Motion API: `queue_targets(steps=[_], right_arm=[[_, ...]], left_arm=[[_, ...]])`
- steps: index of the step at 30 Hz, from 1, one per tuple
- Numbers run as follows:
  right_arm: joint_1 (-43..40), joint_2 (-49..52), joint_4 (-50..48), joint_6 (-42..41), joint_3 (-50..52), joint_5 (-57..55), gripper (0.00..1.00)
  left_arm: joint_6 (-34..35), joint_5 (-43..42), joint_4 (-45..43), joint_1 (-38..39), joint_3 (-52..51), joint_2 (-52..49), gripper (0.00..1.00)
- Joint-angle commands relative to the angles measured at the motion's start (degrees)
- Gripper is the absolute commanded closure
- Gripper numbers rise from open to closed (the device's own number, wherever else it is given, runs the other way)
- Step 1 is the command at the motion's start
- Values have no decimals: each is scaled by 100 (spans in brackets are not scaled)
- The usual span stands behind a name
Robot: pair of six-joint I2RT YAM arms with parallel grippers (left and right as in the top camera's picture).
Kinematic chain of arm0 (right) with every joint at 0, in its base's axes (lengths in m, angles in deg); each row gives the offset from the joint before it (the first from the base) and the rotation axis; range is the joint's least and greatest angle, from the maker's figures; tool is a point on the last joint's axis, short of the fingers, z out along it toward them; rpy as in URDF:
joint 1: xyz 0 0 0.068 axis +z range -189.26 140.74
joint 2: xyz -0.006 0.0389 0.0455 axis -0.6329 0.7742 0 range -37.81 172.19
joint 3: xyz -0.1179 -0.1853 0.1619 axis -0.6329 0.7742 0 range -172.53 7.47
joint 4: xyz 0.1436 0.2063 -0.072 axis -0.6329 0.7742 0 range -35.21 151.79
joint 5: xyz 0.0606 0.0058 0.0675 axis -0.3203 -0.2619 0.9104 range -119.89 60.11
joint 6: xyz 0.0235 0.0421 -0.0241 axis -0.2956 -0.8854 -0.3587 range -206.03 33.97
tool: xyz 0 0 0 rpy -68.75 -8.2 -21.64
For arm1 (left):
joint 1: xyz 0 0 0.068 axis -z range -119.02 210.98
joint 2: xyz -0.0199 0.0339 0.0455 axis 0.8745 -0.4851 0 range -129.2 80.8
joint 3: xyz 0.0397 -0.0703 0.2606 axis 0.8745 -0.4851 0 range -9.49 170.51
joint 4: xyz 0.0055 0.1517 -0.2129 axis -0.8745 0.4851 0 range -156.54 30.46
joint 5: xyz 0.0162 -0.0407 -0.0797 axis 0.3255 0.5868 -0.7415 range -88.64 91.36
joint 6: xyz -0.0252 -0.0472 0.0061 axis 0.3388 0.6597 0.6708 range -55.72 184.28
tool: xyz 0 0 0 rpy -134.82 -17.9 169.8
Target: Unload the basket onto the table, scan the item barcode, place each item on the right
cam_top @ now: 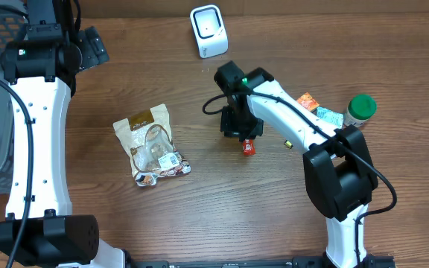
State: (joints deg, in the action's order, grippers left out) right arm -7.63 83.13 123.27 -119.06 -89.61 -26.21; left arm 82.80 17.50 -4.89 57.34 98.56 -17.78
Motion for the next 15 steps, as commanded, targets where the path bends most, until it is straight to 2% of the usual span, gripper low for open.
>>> queue_targets(steps=[1, 3, 15], right_arm=[[9, -7, 240, 616, -190, 28, 60], [11, -4, 409, 789, -175, 24, 57], [15, -4, 514, 780, -136, -645, 59]], left_arm=[[81, 76, -15, 7, 44, -55, 0], [81, 76, -15, 7, 44, -55, 0], [81, 76, -15, 7, 44, -55, 0]])
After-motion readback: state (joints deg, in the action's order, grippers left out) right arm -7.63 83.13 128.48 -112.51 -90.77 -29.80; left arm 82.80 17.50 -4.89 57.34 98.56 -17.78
